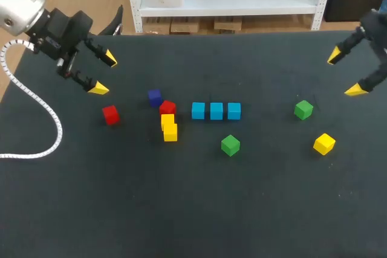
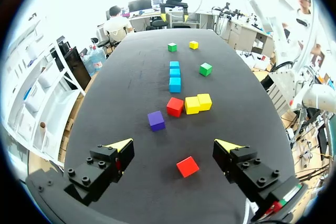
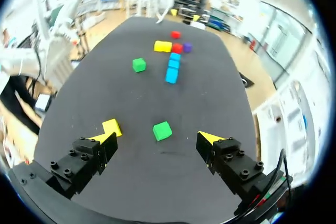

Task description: Place the blue cubes, place green cubes on the blue cubes, place the yellow cubes on the green cubes, then place the red cubes on the yellow cubes, and place purple cube on the red cubes.

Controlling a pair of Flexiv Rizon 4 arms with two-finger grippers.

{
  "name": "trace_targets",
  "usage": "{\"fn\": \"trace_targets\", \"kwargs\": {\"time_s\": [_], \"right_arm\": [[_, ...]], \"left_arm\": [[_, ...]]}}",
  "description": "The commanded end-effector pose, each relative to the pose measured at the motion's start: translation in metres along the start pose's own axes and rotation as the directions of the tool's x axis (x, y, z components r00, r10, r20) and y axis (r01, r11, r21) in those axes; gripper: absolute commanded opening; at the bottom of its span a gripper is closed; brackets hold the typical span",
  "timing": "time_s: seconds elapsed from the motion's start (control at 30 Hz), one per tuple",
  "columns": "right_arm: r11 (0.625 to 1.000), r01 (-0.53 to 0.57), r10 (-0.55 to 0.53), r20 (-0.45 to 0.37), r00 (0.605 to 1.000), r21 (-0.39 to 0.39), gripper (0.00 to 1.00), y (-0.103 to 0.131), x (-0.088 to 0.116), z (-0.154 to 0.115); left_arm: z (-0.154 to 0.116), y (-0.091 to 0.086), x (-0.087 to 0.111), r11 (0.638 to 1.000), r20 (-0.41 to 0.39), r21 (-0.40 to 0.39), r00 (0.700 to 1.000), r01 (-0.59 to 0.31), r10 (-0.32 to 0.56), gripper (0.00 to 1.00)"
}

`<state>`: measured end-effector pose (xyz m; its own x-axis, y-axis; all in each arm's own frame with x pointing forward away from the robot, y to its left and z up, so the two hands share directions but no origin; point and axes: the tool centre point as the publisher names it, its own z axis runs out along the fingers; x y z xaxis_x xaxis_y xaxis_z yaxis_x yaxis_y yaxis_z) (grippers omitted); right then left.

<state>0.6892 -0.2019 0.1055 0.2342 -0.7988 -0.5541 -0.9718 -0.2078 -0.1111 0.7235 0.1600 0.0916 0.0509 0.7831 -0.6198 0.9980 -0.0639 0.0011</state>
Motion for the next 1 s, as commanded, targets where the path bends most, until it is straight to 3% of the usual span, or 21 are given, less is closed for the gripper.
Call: {"fn": "trace_targets", "kwargs": {"time_s": [0.03, 0.23, 0.47, 0.53, 0.8, 1.0], "right_arm": [[0.843, 0.496, -0.508, -0.009, 0.861, -0.207, 1.00, -0.012, 0.004, 0.013], [0.800, 0.570, -0.574, 0.033, 0.818, -0.187, 1.00, -0.008, 0.015, 0.030], [0.807, 0.568, -0.567, 0.057, 0.822, -0.161, 1.00, -0.010, 0.020, 0.053], [0.816, 0.555, -0.553, 0.059, 0.831, -0.164, 1.00, -0.013, 0.021, 0.060], [0.906, 0.405, -0.401, 0.059, 0.914, -0.122, 1.00, -0.023, 0.025, 0.087], [0.922, 0.363, -0.357, 0.068, 0.932, -0.135, 1.00, -0.024, 0.027, 0.100]], "left_arm": [[0.000, 0.002, 0.001, 1.000, 0.001, 0.001, 1.000, -0.002, 0.002, 1.00], [0.000, 0.002, 0.001, 1.000, 0.001, 0.001, 1.000, -0.002, 0.002, 1.00], [0.000, 0.002, 0.001, 1.000, 0.001, 0.001, 1.000, -0.002, 0.002, 1.00], [0.000, 0.002, 0.001, 1.000, 0.001, 0.001, 1.000, -0.002, 0.002, 1.00], [0.000, 0.002, 0.001, 1.000, 0.001, 0.001, 1.000, -0.002, 0.002, 1.00], [0.000, 0.002, 0.001, 1.000, 0.001, 0.001, 1.000, -0.002, 0.002, 1.00]]}}
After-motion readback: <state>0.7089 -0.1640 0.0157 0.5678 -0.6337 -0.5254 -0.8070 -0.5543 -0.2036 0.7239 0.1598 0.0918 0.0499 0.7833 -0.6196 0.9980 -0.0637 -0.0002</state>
